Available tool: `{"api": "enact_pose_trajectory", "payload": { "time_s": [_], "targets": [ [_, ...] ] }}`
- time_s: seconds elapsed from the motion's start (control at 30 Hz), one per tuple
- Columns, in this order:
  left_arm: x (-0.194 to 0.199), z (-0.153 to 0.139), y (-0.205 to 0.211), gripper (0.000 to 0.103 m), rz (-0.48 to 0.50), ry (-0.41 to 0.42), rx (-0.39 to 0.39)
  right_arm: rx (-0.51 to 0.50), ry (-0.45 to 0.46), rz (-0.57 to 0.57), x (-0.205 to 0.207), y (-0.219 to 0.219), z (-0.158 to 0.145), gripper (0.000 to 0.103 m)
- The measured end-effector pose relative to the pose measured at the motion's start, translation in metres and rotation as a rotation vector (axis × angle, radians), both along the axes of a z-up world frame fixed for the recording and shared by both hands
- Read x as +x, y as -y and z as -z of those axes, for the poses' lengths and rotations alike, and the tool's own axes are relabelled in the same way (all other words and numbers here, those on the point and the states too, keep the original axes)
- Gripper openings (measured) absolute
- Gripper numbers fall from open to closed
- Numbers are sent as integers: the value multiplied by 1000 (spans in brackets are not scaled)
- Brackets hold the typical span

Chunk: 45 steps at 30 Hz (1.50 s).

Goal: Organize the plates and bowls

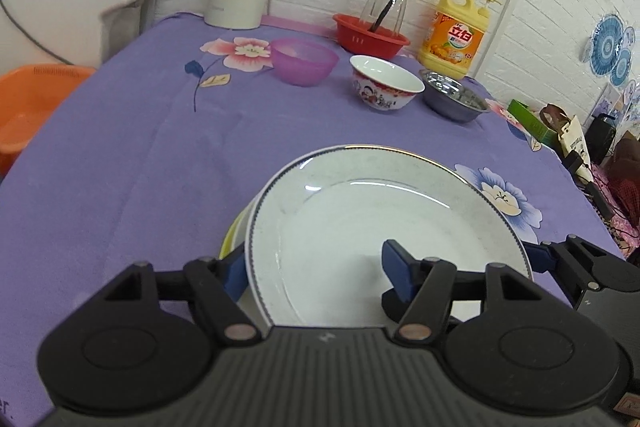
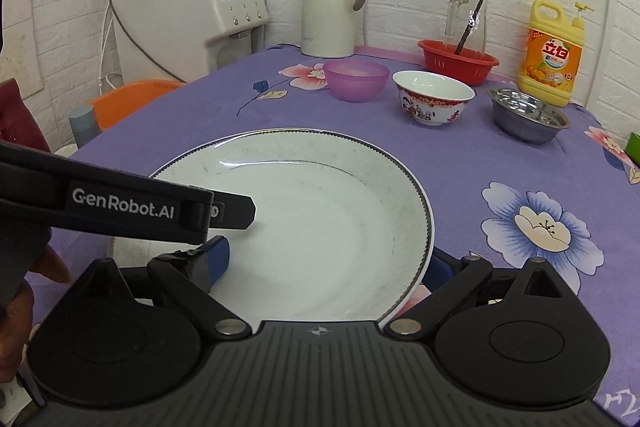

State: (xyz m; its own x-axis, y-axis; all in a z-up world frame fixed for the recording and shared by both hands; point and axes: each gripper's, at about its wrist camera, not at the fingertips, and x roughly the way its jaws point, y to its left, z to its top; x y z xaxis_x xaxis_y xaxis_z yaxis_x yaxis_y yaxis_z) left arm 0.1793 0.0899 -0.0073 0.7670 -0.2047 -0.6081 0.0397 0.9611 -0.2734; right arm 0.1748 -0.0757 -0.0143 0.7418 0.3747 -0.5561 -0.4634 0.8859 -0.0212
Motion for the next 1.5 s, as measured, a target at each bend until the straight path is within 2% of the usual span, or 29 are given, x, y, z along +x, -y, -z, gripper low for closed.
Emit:
{"api": "enact_pose_trajectory", "payload": {
  "time_s": [0.07,0.13,0.17,0.4,0.47,0.53,0.73,0.83,1.1,1.33,1.5],
  "targets": [
    [-1,1,-3,68,6,-5,-36,4,-7,-7,0,3,0,103],
    [-2,1,-7,79,21,-16,-82,24,-41,-1,2,7,2,103],
    [-3,0,-8,80,22,-18,-94,45,-70,0,4,9,5,103],
    [-13,-12,-17,85,21,-4,-104,42,17,-6,-6,14,-7,103],
    [-16,-18,-16,91,-2,8,-51,48,24,1,-4,17,-10,103],
    [-22,-24,-15,92,-2,46,-23,64,15,8,-2,20,-9,103],
    [-25,-37,-13,94,-7,111,-13,130,-5,32,0,33,-8,103],
    [-17,-38,-7,97,1,106,-31,155,-7,47,2,42,-10,103],
    [17,-36,28,97,49,69,-71,178,-20,125,19,80,-8,103],
    [42,-29,52,97,86,31,-83,159,-40,194,65,126,-12,103],
    [52,-27,56,97,93,33,-69,127,-29,280,154,164,-38,103]
  ]
}}
